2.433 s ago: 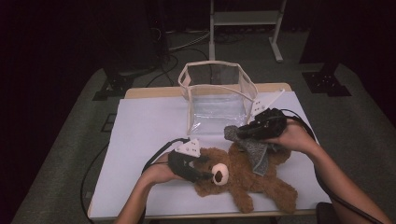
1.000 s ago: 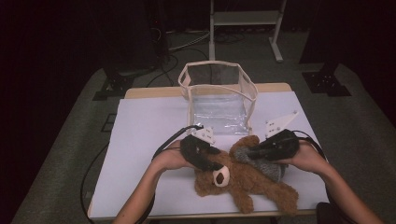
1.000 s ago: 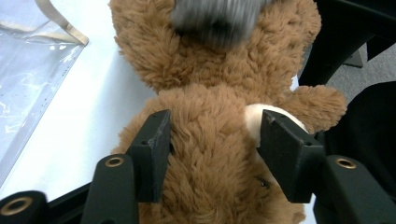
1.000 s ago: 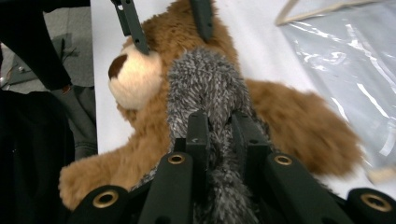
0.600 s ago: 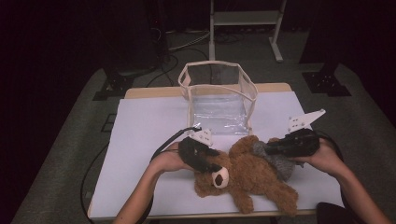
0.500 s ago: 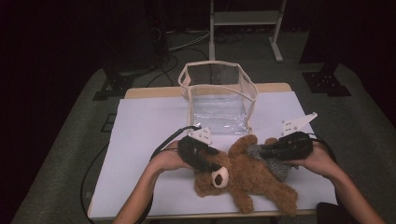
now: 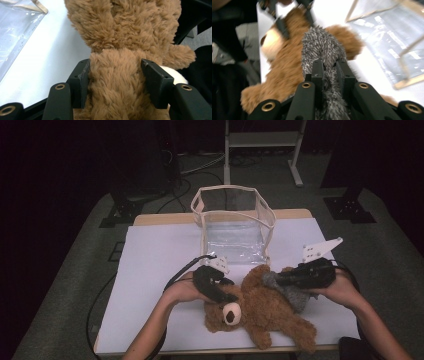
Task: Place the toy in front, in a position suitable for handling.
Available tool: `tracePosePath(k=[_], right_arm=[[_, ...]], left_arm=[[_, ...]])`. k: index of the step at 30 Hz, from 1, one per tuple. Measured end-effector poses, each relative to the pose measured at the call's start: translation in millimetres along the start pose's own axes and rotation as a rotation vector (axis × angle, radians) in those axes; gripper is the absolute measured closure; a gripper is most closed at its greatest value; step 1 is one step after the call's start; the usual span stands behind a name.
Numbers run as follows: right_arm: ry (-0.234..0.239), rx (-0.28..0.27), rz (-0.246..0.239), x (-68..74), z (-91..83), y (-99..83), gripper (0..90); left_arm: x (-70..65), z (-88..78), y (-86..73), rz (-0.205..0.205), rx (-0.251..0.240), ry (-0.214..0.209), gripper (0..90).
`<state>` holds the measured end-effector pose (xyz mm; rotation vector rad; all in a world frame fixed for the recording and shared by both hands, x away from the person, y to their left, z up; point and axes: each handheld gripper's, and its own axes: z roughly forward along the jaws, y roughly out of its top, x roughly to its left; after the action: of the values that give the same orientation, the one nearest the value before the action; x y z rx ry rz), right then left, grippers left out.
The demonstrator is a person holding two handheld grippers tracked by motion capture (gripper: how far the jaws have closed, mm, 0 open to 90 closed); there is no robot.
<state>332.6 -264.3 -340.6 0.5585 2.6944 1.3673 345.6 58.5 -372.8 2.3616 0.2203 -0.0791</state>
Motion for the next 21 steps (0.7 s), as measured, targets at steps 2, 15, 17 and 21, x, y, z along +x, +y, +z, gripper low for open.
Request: tracePosePath(k=[2,15,17,21], right_arm=[[-0.004,-0.026,0.02,-4.9,-2.9,2.1,77.7],[0.076,0.024,0.006,20.9,24.9,-15.9,77.9],[0.075,0.017,-0.001,26.1,23.1,-18.3,77.9],[0.083,0.018,-0.005,29.2,20.3,-19.6,77.9]], left_arm=[[-3.2,-0.8,0.6,0.012,0.007,0.002,42.7],[1.2,-34.5,-16.7,-0.073,-0.05,0.032,20.1],[1.3,-30.6,-23.8,-0.085,-0.034,0.021,17.0],[1.1,-15.1,-35.7,-0.109,-0.045,-0.092,19.8]])
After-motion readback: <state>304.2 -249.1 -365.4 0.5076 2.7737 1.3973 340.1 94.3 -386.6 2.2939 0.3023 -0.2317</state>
